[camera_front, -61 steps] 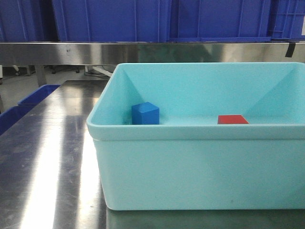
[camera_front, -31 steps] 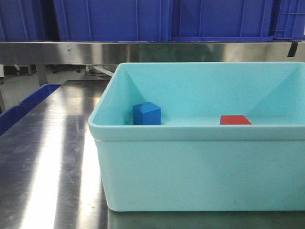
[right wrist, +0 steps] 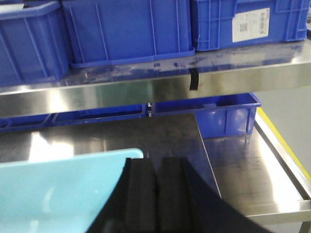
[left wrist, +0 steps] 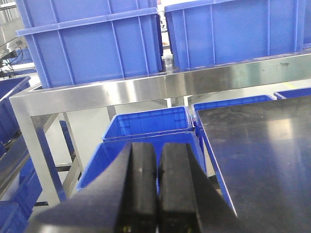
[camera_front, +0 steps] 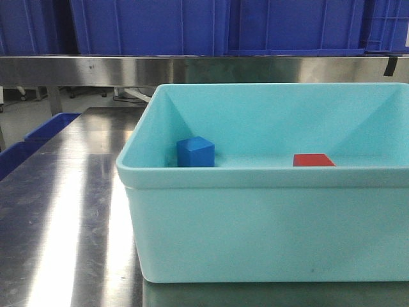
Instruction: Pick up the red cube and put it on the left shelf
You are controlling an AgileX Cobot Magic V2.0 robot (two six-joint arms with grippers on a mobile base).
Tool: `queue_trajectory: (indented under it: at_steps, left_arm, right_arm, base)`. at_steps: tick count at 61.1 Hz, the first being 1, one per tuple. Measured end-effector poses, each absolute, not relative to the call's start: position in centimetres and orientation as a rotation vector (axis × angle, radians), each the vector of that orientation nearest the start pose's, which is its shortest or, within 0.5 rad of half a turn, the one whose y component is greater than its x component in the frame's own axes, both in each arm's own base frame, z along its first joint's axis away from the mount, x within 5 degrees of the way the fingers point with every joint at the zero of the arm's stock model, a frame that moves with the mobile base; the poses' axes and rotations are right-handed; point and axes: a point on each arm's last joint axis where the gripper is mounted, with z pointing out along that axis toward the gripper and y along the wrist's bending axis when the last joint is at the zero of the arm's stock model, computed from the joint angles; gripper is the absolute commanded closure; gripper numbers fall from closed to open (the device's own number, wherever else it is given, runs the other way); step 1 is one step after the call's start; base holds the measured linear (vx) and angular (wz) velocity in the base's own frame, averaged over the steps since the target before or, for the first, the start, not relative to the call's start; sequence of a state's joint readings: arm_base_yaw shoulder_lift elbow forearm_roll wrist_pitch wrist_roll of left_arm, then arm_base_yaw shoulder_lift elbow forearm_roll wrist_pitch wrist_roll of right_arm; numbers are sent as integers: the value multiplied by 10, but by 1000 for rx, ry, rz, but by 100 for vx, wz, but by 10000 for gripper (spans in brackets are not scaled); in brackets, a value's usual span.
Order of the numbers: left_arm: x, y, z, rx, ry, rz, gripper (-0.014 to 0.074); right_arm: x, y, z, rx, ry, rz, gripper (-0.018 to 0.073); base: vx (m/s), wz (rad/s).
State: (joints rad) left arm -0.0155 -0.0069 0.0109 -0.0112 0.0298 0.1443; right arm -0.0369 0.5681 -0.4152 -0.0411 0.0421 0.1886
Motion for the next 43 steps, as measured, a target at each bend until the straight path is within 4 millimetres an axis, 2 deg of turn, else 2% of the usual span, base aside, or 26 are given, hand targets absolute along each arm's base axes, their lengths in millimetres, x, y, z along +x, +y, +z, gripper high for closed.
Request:
queue_trajectory:
  at_steps: [11, 19, 24, 30, 38, 43]
  left_arm:
    - [56, -1, 207, 113, 1514, 94, 491]
    - [56, -1, 207, 113, 1514, 94, 491]
    - [56, -1, 207, 113, 1514, 94, 491]
    - [56, -1, 207, 113, 1514, 94, 491]
    - [56, -1, 207, 113, 1514, 94, 491]
    - [56, -1, 207, 113, 1514, 94, 491]
  right_arm:
    - [165, -4, 332, 161, 1810, 85, 500]
    - [194, 8, 339, 109, 1938, 123, 497]
    - [208, 21, 339, 54, 1998, 150, 454]
    - [224, 39, 335, -32, 2056, 183, 312]
    - [242, 65, 320, -142, 2133, 216, 34]
    - [251, 83, 306, -213, 2201, 231, -49]
  base:
    - [0, 0]
    - [0, 0]
    - [0, 0]
    - [-1, -6]
    - [-2, -11]
    - [0, 0]
